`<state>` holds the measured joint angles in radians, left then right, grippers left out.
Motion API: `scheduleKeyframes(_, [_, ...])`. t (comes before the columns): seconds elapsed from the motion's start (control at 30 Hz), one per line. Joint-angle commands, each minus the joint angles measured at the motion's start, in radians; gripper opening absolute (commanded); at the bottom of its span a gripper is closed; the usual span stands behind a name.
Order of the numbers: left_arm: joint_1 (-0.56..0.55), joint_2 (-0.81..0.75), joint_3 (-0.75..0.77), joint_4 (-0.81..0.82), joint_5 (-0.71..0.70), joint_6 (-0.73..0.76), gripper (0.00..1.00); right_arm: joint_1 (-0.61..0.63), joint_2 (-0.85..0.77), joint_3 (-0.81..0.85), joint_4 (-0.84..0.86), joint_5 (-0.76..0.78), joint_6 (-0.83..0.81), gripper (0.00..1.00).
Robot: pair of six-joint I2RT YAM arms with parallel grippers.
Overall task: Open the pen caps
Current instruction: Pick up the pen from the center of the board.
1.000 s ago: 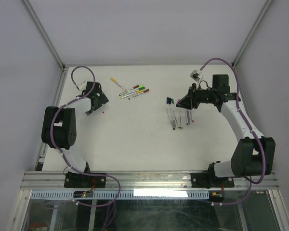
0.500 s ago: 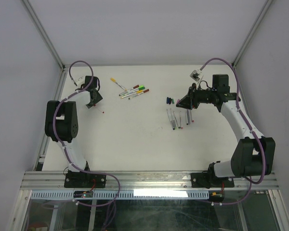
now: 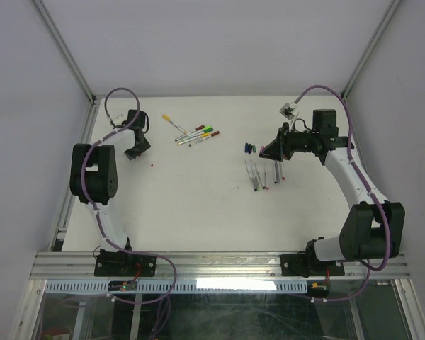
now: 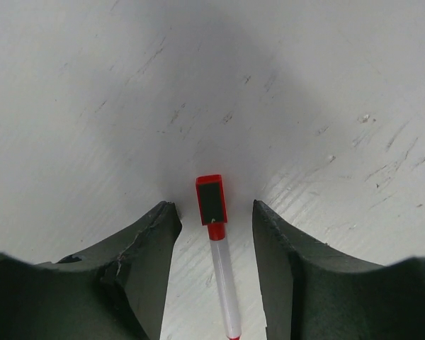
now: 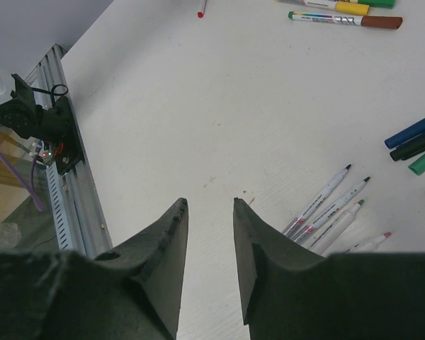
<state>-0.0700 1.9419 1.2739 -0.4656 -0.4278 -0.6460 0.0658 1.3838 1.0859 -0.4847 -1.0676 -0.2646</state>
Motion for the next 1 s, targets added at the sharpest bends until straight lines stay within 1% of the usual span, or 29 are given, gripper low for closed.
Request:
scheduleKeyframes(0.0, [0.01, 0.046, 0.088, -0.075, -0.058, -0.014, 0.48, -0.009, -0.016, 0.015, 0.011, -0.039, -0.019, 0.34])
scheduleKeyframes(0.1, [0.011, 0.059, 0.099, -0.083, -0.055, -0.014, 0.45, -0.008, -0.02, 0.015, 0.011, -0.04, -0.019, 0.34])
scheduleKeyframes(0.23, [0.01, 0.067, 0.109, -0.084, -0.052, -0.009, 0.38, -0.008, -0.021, 0.014, 0.01, -0.04, -0.019, 0.34])
scheduleKeyframes(0.33, [0.011, 0.064, 0.108, -0.083, -0.045, -0.009, 0.26, -0.009, -0.022, 0.014, 0.009, -0.041, -0.019, 0.34])
scheduleKeyframes(0.47, [0.011, 0.053, 0.103, -0.084, -0.029, -0.007, 0.04, -0.009, -0.022, 0.014, 0.009, -0.045, -0.019, 0.34])
scheduleKeyframes(0.5, [0.01, 0.048, 0.099, -0.082, -0.02, -0.007, 0.0, -0.01, -0.021, 0.013, 0.01, -0.048, -0.018, 0.34])
scheduleKeyframes(0.63, [0.01, 0.006, 0.063, -0.063, 0.036, -0.005, 0.0, -0.009, -0.02, 0.001, 0.031, -0.071, 0.0, 0.35])
scheduleKeyframes(0.7, [0.005, -0.039, 0.004, -0.021, 0.083, -0.002, 0.0, -0.008, -0.025, -0.017, 0.063, -0.089, 0.026, 0.35])
scheduleKeyframes(0.73, [0.0, -0.071, -0.03, 0.006, 0.113, 0.0, 0.0, -0.006, -0.031, -0.032, 0.095, -0.096, 0.049, 0.35])
scheduleKeyframes(0.77, [-0.007, -0.103, -0.071, 0.043, 0.143, 0.003, 0.0, -0.003, -0.039, -0.054, 0.137, -0.109, 0.066, 0.38])
scheduleKeyframes(0.8, [-0.014, -0.156, -0.115, 0.1, 0.178, 0.002, 0.0, -0.001, -0.048, -0.076, 0.178, -0.12, 0.088, 0.39])
scheduleKeyframes(0.9, [-0.037, -0.286, -0.266, 0.237, 0.31, -0.026, 0.0, 0.015, -0.096, -0.17, 0.346, -0.137, 0.142, 0.44])
scheduleKeyframes(0.97, [-0.066, -0.374, -0.362, 0.331, 0.363, -0.058, 0.0, 0.033, -0.129, -0.234, 0.458, -0.135, 0.167, 0.52])
